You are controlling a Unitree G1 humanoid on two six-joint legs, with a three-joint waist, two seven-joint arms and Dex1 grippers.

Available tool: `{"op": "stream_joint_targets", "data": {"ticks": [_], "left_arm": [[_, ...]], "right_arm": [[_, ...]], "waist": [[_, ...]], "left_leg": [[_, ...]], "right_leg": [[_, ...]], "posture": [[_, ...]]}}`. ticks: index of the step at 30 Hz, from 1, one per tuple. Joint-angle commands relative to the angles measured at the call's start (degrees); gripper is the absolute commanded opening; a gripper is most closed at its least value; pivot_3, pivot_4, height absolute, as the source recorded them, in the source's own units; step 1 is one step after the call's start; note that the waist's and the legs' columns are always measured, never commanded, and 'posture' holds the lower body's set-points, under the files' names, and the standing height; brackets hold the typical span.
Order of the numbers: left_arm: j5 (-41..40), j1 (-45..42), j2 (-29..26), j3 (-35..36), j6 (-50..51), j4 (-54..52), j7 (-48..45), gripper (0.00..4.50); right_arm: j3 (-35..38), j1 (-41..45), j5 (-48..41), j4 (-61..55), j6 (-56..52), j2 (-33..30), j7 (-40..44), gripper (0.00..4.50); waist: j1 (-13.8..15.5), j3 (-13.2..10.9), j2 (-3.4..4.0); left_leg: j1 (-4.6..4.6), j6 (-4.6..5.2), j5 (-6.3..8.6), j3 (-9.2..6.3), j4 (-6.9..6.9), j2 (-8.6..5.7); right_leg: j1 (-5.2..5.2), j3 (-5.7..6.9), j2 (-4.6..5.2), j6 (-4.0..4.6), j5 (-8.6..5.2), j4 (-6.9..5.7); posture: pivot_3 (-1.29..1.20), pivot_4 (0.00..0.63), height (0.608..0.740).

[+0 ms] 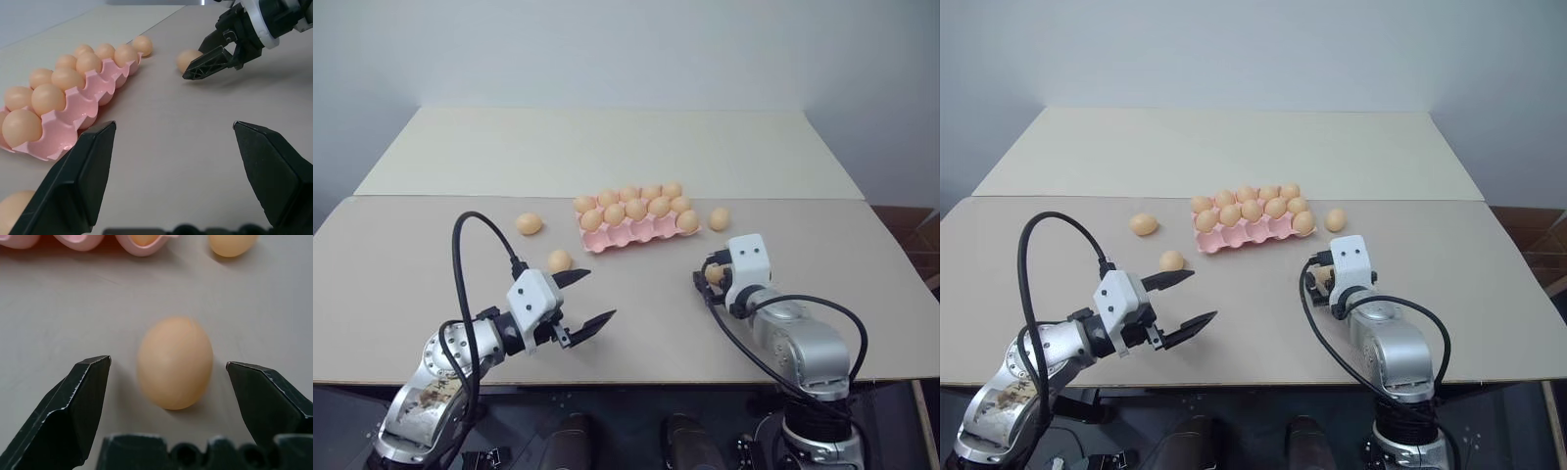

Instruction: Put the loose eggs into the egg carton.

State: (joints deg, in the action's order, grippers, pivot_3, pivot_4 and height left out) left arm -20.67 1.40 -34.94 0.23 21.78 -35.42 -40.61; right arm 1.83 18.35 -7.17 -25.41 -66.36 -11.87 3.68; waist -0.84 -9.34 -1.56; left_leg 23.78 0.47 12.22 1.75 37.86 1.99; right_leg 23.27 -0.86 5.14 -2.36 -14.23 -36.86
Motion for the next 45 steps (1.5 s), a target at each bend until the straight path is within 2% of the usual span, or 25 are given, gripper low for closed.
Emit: {"op": "stream_joint_targets", "data": {"ticks": [1, 7, 10, 17, 25, 33, 45], "left_arm": [[-0.6, -0.3, 0.3, 0.5, -0.4, -1.0, 0.4, 4.19], [-0.2, 1.1, 0.7, 1.5, -0.4, -0.7, 1.6, 4.19], [-0.2, 2.1, 0.8, 2.5, -0.3, -0.7, 2.4, 4.19], [-3.6, 3.4, 0.4, 6.4, 5.8, -3.3, 5.0, 4.19], [-4.8, 0.8, -0.6, 6.1, 10.6, -4.5, 6.3, 4.19], [-4.5, 0.2, -1.0, 4.4, 11.1, -5.2, 6.5, 4.19], [-4.1, -0.7, -0.7, 3.4, 10.5, -4.4, 6.5, 4.19]], "right_arm": [[0.9, 1.4, 0.2, -0.4, 2.4, -0.1, 0.1, 3.94], [0.9, 2.1, 0.0, 0.2, 3.6, -0.4, 0.9, 1.93], [0.9, 2.1, -0.2, -0.7, 3.7, -0.7, 1.6, 1.53], [-3.2, 7.6, -0.7, -4.6, 6.4, -0.7, 3.8, 1.38], [-6.7, 14.8, 1.4, 7.0, 15.4, 1.5, 3.9, 1.36], [-9.3, 20.2, 4.9, 23.1, 26.6, 3.0, 3.9, 1.36], [-9.8, 22.4, 8.0, 32.8, 33.4, 3.3, 4.7, 1.36]], "waist": [[0.0, 0.0, 0.00], [0.0, 0.0, 0.00], [0.0, 0.0, 0.00], [-0.3, 0.0, 0.01], [0.1, 0.0, 0.01], [-0.3, 0.0, 0.02], [-0.3, 0.0, 0.03]], "left_leg": [[0.00, 0.00, 0.00, 0.00, 0.00, 0.00], [0.01, 0.00, 0.00, 0.00, 0.00, 0.00], [0.01, 0.00, 0.00, -0.01, 0.00, 0.00], [0.01, 0.00, 0.00, -0.03, 0.00, 0.05], [0.04, 0.00, 0.00, -0.01, 0.00, -0.02], [0.03, 0.00, 0.00, 0.00, -0.01, 0.01], [0.03, 0.00, 0.00, -0.01, -0.01, 0.01]], "right_leg": [[0.00, 0.00, 0.00, 0.00, 0.00, 0.00], [0.00, 0.00, 0.00, 0.00, 0.00, 0.01], [0.00, 0.00, 0.00, 0.00, 0.00, 0.01], [0.05, -0.02, -0.03, 0.00, 0.00, -0.02], [0.03, 0.01, 0.01, -0.01, 0.00, 0.02], [0.08, -0.02, -0.03, -0.01, 0.01, -0.04], [0.08, -0.01, -0.02, 0.00, 0.02, -0.06]], "posture": [[0.00, 0.150, 0.740], [0.00, 0.150, 0.740], [0.00, 0.150, 0.740], [0.00, 0.150, 0.740], [0.00, 0.150, 0.740], [0.00, 0.150, 0.740], [0.00, 0.150, 0.740]]}}
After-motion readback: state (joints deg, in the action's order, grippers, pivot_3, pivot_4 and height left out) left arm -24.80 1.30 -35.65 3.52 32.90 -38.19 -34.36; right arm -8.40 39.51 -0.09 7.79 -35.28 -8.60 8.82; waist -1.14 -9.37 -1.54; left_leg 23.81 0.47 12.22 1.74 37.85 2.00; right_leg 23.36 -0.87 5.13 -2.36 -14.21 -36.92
